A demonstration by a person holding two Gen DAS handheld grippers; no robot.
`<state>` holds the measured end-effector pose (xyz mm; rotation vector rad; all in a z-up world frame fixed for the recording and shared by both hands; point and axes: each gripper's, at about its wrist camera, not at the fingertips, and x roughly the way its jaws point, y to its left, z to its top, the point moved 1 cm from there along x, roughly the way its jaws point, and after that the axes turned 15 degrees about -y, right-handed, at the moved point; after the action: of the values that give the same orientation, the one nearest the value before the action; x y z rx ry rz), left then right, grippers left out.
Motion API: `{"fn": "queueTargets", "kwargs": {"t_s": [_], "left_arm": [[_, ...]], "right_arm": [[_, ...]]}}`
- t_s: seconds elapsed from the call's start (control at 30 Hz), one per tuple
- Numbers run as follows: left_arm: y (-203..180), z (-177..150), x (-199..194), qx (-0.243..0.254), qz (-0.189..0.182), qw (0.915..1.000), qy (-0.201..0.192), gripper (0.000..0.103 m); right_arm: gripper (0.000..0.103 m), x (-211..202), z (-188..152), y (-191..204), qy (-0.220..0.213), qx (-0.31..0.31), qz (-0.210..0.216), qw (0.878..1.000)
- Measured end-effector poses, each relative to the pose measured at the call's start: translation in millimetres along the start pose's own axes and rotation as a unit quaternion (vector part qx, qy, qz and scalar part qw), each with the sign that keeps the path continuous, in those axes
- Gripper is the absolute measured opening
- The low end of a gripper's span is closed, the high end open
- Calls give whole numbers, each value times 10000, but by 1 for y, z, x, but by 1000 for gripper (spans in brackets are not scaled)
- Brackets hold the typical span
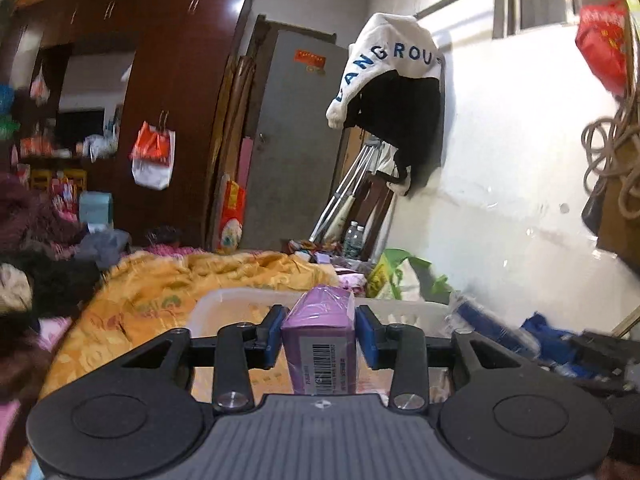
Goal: Organize objects
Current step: 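Carry both items over the white basket and open both tools, then grasp red wrapped ball with left tool while right grasps white wrapped jar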
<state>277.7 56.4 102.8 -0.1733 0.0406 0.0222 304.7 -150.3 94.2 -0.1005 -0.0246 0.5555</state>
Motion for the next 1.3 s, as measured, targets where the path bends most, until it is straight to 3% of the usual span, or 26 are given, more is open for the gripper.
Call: {"fn": "queueTargets", "kwargs": {"t_s": [0.03, 0.07, 0.13, 0.2, 0.3, 0.37, 0.57, 0.7, 0.87, 1.03, 1.1, 1.17, 1.27, 1.3], "left_arm": [[-1, 0, -1, 92, 41, 9999, -70, 74], [-1, 1, -3, 124, 76, 9998, -139, 85], [0, 2, -13, 77, -50, 9998, -159, 84], [1, 3, -40, 193, -255, 9990, -301, 84], [4, -12, -101, 451, -176, 9980, -416, 85], [8, -30, -136, 553, -133, 9977, -382, 86], [32, -84, -206, 206, -109, 9991, -346, 86], [25, -96, -201, 423, -143, 9986, -270, 86], [16, -107, -182, 431, -176, 9988, -117, 86], [6, -122, -183, 582, -129, 9980, -223, 78], [1, -125, -179, 719, -95, 9973, -132, 69], [-2, -125, -180, 803, -64, 9966, -175, 68], [-3, -125, -180, 895, -65, 9959, -149, 50], [-4, -127, -181, 945, -36, 9954, -133, 50]], "right_arm": [[98, -3, 1, 2, -42, -46, -65, 10000], [103, -9, 1, 4, -145, -144, -148, 9997], [103, -25, 3, 6, -309, -183, -217, 9991], [103, -55, -2, 4, -498, 168, -176, 9985], [103, -97, -28, 3, -137, 965, -123, 9952], [103, -127, -50, 11, -85, 1244, 184, 9920], [103, -182, -100, 59, -155, 1129, 819, 9901], [84, -170, -103, 87, 49, 497, 930, 9944], [51, -167, -113, 93, 126, 451, 877, 9950], [51, -176, -117, 94, 45, 409, 783, 9961], [51, -178, -117, 92, 51, 452, 806, 9957], [51, -177, -116, 91, 56, 480, 822, 9954], [51, -180, -116, 89, 54, 506, 823, 9953], [51, -180, -116, 89, 57, 506, 819, 9953]]}}
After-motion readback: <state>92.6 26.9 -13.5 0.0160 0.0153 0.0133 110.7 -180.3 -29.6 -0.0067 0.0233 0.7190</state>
